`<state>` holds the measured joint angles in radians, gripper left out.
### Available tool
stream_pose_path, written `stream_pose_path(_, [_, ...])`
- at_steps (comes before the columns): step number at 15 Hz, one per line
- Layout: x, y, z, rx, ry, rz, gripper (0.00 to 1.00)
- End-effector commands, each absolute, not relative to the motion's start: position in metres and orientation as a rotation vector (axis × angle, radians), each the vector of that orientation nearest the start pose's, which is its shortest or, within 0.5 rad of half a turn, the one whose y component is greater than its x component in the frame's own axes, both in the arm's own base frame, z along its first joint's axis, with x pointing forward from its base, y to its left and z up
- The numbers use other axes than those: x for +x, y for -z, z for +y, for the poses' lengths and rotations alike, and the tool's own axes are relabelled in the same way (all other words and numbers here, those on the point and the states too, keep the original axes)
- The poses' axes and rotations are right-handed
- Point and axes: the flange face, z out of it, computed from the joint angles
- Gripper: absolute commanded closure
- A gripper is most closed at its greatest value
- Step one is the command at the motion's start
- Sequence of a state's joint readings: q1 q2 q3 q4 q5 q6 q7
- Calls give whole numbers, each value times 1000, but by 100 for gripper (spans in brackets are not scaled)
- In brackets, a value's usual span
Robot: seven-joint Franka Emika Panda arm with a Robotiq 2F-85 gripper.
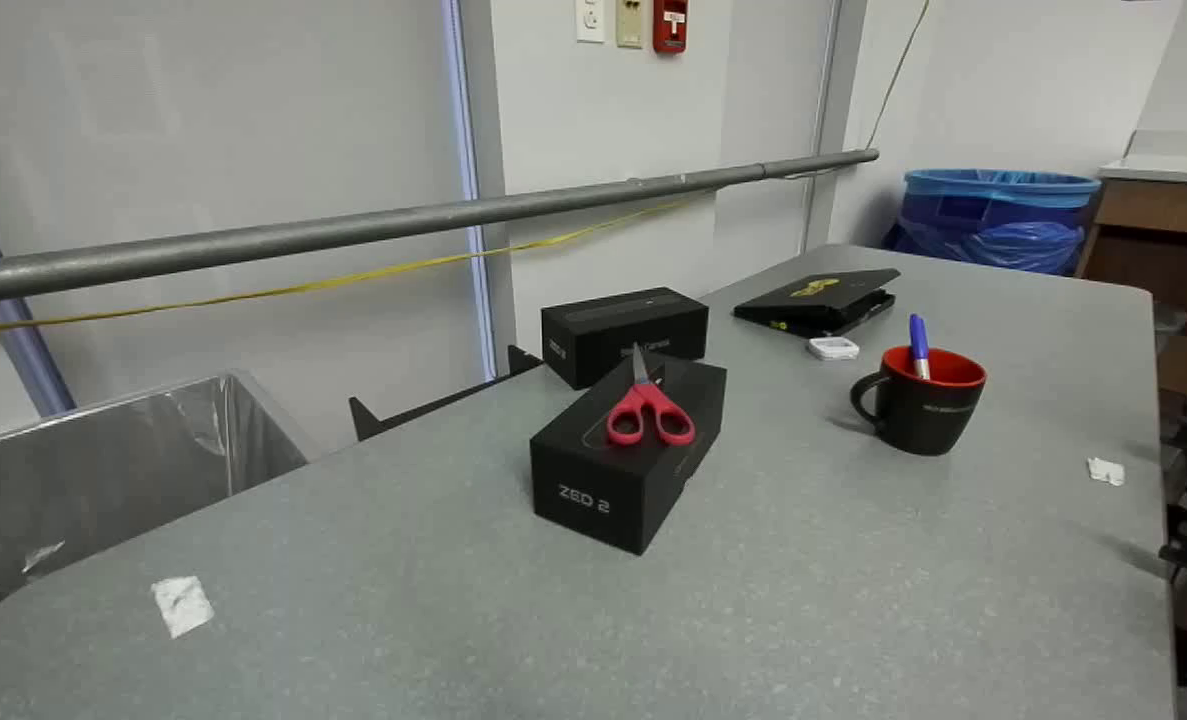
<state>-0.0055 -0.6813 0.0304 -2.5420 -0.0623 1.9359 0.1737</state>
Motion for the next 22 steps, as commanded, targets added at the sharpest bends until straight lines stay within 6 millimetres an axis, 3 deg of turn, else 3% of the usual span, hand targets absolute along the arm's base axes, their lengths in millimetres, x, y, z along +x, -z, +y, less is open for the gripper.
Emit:
stream_pose_path(1, [353, -500, 5, -3202, 130, 216, 0])
stream_pose_path(6, [353, -500, 5, -3202, 130, 216, 0])
stream_pose_path(8, [356, -490, 7, -3202, 134, 263, 0])
stream_pose_path(17, [376, -359, 34, -3274, 122, 499, 0])
stream_pose_path(19, [378, -344, 32, -3283, 109, 570, 0])
stream_pose_path(22, [374, -344, 31, -3278, 59, 545, 0])
